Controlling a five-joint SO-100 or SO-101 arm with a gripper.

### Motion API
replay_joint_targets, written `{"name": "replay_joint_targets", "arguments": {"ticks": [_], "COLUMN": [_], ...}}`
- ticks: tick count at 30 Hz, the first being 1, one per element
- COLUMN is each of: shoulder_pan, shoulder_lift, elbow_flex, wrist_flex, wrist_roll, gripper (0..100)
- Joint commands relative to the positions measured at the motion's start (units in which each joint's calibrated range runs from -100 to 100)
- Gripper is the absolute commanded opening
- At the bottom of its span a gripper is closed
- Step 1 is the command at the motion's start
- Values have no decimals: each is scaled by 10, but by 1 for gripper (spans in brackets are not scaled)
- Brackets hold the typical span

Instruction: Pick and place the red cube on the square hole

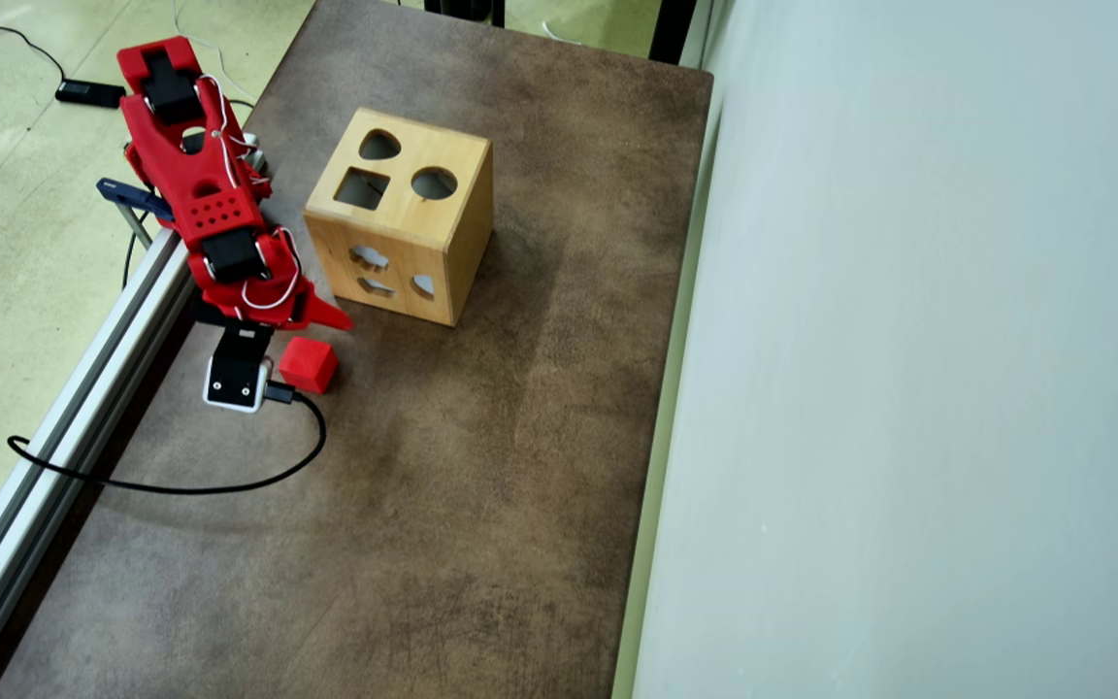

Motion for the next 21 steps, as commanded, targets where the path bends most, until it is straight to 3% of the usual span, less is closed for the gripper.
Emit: {"name": "replay_joint_targets", "arguments": {"ticks": [1,21], "shoulder_pan": [-3,-4], "shoulder_lift": [16,106], "elbow_flex": [-11,-12], "wrist_flex": [-28,-71], "wrist_roll": [3,1], "gripper": [43,43]}}
